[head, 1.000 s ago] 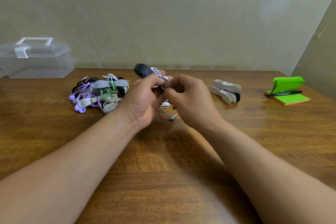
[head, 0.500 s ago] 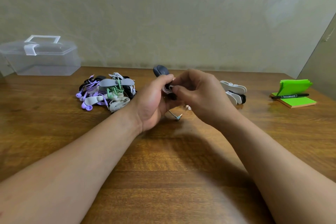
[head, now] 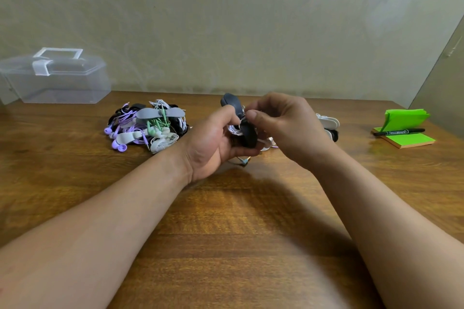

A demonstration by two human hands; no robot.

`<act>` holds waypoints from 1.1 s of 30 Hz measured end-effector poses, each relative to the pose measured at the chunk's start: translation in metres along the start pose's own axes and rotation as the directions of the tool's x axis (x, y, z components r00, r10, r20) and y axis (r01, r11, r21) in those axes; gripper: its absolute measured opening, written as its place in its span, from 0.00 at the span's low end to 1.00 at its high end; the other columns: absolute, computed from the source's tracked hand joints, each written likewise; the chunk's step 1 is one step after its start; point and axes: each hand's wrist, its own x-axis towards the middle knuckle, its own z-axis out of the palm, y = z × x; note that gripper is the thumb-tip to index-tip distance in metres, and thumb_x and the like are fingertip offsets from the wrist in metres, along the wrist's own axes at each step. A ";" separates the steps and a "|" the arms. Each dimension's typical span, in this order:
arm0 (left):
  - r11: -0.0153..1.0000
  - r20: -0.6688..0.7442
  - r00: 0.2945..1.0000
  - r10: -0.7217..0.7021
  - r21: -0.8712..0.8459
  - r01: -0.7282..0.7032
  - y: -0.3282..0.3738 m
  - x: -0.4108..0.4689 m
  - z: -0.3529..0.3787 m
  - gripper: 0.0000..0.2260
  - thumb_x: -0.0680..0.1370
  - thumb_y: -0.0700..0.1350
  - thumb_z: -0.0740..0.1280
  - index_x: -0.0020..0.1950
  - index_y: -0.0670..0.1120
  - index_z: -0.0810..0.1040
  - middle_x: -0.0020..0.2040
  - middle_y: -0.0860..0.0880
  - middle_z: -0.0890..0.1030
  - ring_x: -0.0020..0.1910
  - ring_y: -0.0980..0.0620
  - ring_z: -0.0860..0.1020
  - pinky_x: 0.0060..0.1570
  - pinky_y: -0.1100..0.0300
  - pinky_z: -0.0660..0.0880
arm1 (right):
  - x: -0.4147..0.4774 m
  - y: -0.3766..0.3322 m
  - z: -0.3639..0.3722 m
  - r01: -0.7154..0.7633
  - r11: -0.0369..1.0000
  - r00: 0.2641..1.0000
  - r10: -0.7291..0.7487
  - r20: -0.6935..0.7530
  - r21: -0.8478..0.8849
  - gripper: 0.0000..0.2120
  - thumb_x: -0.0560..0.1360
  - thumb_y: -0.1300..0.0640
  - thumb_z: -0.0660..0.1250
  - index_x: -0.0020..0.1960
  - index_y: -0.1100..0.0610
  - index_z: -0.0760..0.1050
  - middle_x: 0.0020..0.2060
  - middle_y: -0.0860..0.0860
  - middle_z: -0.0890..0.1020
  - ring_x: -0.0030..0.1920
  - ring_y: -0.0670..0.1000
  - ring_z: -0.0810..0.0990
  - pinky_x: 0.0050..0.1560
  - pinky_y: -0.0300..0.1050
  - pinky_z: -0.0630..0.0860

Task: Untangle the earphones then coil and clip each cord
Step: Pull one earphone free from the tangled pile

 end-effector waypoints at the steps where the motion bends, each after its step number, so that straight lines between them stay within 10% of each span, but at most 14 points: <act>1: 1.000 -0.003 1.000 -0.002 0.010 0.002 0.000 0.000 -0.001 0.15 0.81 0.38 0.52 0.59 0.39 0.77 0.54 0.36 0.80 0.50 0.39 0.82 0.50 0.49 0.82 | 0.000 0.000 -0.001 -0.005 1.000 1.000 0.005 0.008 -0.005 0.03 0.81 0.59 0.72 0.51 0.56 0.84 0.41 0.52 0.87 0.35 0.44 0.81 0.38 0.40 0.80; 13: 0.988 -0.004 0.999 -0.051 0.148 0.051 -0.001 0.000 -0.001 0.26 0.87 0.58 0.49 0.58 0.41 0.79 0.53 0.32 0.84 0.50 0.36 0.82 0.44 0.52 0.79 | -0.002 -0.002 -0.002 -0.026 0.999 1.000 0.026 0.013 -0.040 0.03 0.79 0.59 0.74 0.49 0.59 0.81 0.39 0.57 0.86 0.33 0.50 0.82 0.33 0.38 0.77; 22: 0.987 -0.071 0.996 -0.051 0.150 0.061 -0.005 0.002 0.000 0.26 0.88 0.58 0.49 0.60 0.39 0.79 0.46 0.37 0.85 0.42 0.43 0.84 0.42 0.53 0.79 | -0.002 -0.002 0.005 -0.010 0.992 0.999 0.015 0.036 -0.125 0.03 0.81 0.59 0.70 0.50 0.56 0.82 0.38 0.53 0.85 0.35 0.62 0.82 0.34 0.56 0.79; 33: 0.990 -0.129 0.985 -0.116 -0.093 0.104 -0.003 0.006 -0.002 0.26 0.87 0.57 0.52 0.66 0.38 0.76 0.58 0.36 0.84 0.55 0.40 0.85 0.52 0.49 0.84 | -0.004 0.001 0.004 -0.083 0.996 0.992 0.079 -0.096 -0.033 0.09 0.80 0.50 0.71 0.57 0.53 0.79 0.48 0.49 0.83 0.45 0.43 0.82 0.38 0.35 0.75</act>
